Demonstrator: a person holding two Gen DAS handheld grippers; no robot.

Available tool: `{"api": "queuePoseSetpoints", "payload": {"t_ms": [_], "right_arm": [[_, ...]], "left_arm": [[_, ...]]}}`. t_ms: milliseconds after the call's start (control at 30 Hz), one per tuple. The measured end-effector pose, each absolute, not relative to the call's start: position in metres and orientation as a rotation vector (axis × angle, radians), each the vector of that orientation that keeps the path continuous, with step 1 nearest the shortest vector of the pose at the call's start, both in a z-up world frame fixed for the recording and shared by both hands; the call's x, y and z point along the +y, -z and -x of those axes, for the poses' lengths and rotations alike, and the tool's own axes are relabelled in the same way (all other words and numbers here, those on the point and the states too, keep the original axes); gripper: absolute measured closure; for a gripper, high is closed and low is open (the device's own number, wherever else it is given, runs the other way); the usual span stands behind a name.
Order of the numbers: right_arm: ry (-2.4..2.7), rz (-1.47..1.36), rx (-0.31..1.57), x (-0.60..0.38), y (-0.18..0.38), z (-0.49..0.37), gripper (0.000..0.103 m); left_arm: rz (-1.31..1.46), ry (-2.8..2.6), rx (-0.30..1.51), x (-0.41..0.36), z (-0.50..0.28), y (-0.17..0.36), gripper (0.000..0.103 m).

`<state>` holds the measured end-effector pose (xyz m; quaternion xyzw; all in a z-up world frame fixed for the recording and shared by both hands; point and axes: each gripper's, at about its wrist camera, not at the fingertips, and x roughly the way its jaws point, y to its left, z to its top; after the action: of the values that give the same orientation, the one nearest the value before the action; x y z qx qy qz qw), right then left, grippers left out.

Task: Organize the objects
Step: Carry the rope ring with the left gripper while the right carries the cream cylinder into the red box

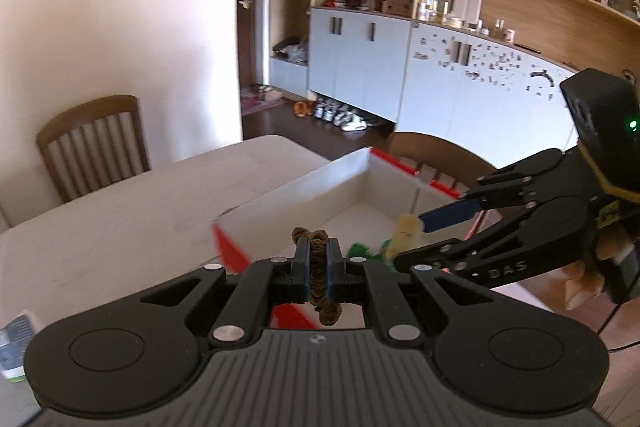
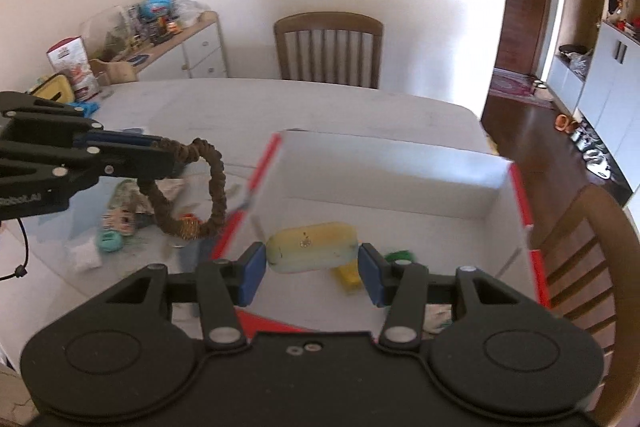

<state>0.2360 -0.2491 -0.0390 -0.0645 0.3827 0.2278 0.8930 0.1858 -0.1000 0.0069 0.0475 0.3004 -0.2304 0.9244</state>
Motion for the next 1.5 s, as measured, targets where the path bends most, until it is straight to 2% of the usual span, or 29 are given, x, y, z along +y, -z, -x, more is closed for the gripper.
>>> {"api": "queuePoseSetpoints", "payload": {"t_ms": [400,700,1267,1500], "right_arm": [[-0.431,0.174,0.836,-0.296,0.066,-0.293,0.054],[-0.435,0.176,0.932,-0.298,0.096,-0.33,0.054],[-0.448,0.254,1.099,-0.278,0.136,-0.354,0.053],[-0.432,0.254,1.094,-0.275,0.134,-0.355,0.054]], "left_arm": [[-0.113,0.561,0.763,-0.182,-0.234,0.032,0.096],[-0.146,0.55,0.897,-0.215,-0.266,0.072,0.096],[-0.192,0.495,1.073,-0.224,-0.295,0.115,0.096],[-0.172,0.486,1.091,-0.219,-0.296,0.119,0.094]]}}
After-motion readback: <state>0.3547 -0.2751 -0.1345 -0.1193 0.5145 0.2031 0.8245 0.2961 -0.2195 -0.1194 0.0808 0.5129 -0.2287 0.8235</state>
